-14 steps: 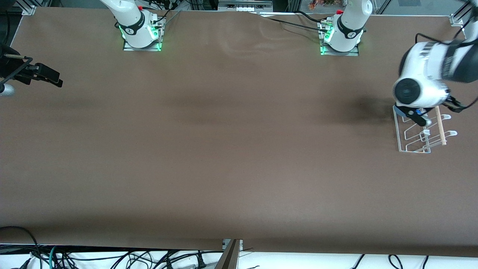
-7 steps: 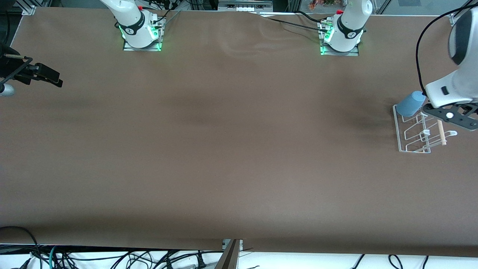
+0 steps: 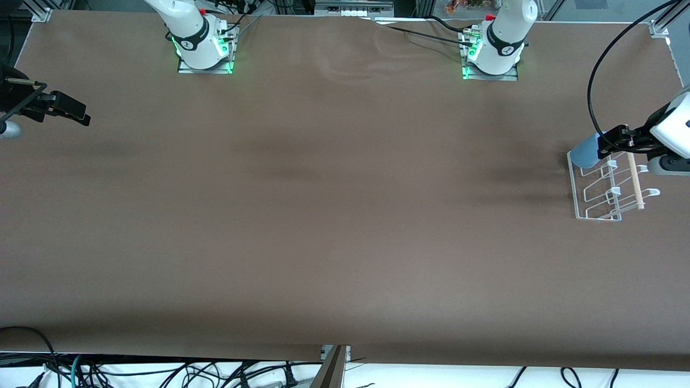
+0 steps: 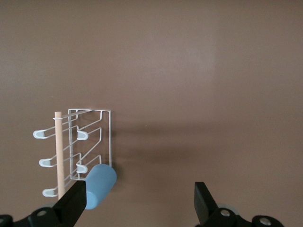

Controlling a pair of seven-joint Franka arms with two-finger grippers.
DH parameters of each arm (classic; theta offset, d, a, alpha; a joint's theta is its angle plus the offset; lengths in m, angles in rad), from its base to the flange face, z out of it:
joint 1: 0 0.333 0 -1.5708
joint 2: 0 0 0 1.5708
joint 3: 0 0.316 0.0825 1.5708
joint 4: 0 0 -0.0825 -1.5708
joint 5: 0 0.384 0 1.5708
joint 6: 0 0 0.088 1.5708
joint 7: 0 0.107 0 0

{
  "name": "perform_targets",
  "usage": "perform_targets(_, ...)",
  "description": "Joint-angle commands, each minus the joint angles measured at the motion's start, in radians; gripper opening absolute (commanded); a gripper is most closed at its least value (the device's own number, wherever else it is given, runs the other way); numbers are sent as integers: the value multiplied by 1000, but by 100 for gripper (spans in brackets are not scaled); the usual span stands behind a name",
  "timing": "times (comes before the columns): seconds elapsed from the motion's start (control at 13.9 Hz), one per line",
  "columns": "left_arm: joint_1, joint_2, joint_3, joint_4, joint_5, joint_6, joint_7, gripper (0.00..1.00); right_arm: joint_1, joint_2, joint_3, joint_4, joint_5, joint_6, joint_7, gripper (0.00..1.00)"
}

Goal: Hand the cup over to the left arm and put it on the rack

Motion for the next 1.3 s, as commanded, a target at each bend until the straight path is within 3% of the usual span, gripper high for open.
perform_targets(0.0,-47,11,8,110,-25,-43,-91,100,-1,4,0,17,-1,-9,-1,100)
perform_targets(0.5,-62,10,11,171,-83,-190,-93,100,-1,4,0,17,-1,-11,-1,100)
perform_targets(1.22,-61,46,12,185,-132,-186,-91,100,-1,6,0,17,-1,-3,-13,100)
